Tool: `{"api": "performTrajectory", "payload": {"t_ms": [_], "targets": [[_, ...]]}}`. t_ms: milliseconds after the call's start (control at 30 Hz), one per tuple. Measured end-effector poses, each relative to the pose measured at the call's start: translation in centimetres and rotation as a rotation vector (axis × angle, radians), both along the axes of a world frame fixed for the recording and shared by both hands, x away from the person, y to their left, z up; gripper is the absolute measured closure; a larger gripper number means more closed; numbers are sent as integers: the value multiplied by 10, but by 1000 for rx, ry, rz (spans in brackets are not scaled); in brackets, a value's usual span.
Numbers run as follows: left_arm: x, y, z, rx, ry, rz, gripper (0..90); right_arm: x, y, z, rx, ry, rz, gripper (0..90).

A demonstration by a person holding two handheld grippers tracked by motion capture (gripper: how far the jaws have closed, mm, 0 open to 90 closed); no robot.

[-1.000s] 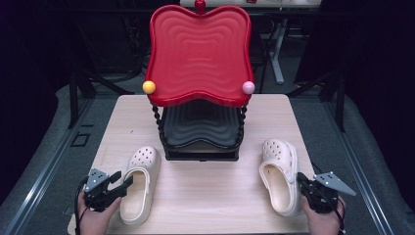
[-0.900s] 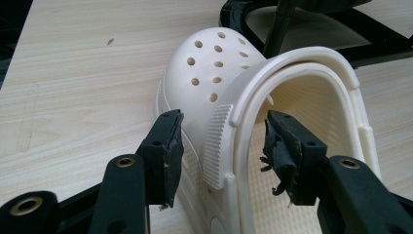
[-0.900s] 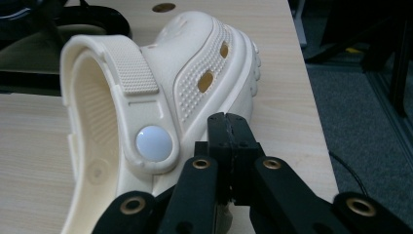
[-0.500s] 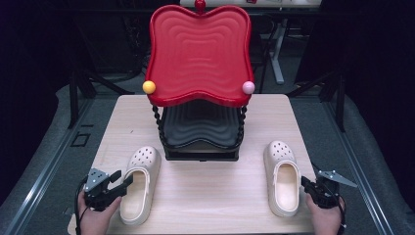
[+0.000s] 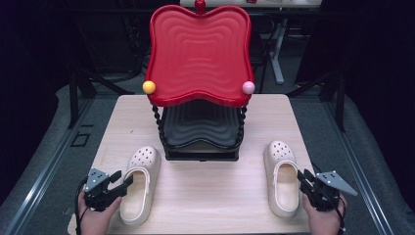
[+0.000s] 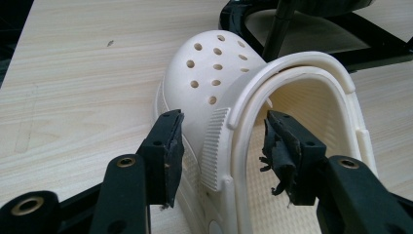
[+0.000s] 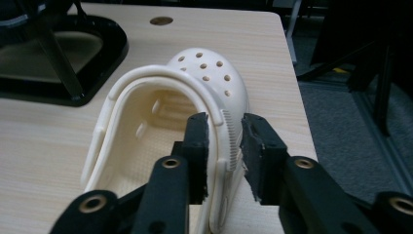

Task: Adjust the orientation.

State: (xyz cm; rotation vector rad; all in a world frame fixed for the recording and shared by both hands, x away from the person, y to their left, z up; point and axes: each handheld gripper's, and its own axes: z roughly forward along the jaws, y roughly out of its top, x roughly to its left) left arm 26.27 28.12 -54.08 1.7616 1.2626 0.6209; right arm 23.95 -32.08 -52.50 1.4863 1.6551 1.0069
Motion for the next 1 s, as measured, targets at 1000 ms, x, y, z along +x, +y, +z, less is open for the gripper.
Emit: {"api": "performTrajectory", "payload": {"t_ms": [1000], "targets": [[0, -1, 0, 3, -5, 0, 490, 11, 50, -2, -184, 75, 84, 761]]}}
